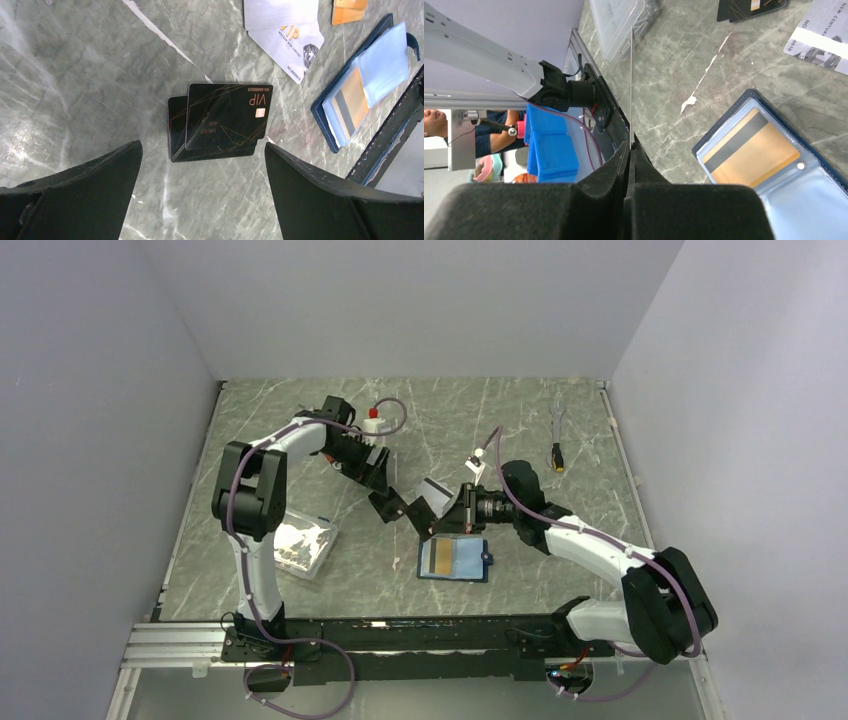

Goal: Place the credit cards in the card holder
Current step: Place the credit card in the storage box.

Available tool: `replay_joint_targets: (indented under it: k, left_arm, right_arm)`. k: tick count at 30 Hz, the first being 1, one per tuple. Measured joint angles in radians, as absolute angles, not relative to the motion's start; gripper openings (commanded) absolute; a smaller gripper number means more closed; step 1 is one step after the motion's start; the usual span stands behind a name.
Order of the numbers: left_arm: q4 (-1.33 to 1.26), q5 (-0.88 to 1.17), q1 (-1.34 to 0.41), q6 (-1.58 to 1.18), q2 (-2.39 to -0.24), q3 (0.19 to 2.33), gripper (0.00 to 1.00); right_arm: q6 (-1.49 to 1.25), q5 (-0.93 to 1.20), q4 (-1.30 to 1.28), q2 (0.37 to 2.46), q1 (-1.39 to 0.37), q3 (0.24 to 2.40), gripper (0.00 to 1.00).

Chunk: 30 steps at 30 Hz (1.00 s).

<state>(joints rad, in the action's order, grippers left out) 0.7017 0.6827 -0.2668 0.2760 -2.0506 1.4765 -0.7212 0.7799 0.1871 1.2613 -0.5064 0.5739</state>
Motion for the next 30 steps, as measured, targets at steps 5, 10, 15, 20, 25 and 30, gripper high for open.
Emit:
replay_joint_targets:
  k: [5, 10, 15, 20, 25, 30]
  left_arm:
    - [0.736, 0.66, -0.267, 0.302, -1.972, 1.459, 1.0]
    - [0.794, 0.605, -0.276, 0.348, -1.777, 1.461, 0.99]
    - [0.774, 0.483, -0.3, 0.435, -1.464, 1.496, 0.95]
    - [0.709, 0.303, -0.265, 0.472, -1.235, 1.37, 0.75]
    - [0.73, 0.328, -0.257, 0.473, -1.276, 1.295, 0.99]
    - [0.711, 0.556, -0.256, 0.307, -1.188, 1.185, 0.99]
  right_arm:
    - [-0.696, 0.762, 0.122, 1.234, -0.506, 0.579, 0.0]
    - [-0.66, 0.741, 0.036, 1.207, -0.506, 0.634, 0.0]
    - [-0.62, 0.731, -0.032, 1.195, -0.503, 0.714, 0.0]
    - [-0.597, 0.728, -0.078, 1.168, -0.501, 0.743, 0.0]
    - [-0.591, 0.715, -0.101, 1.129, -0.501, 0.751, 0.0]
    - [-0.599, 0.714, -0.096, 1.099, -0.501, 0.762, 0.0]
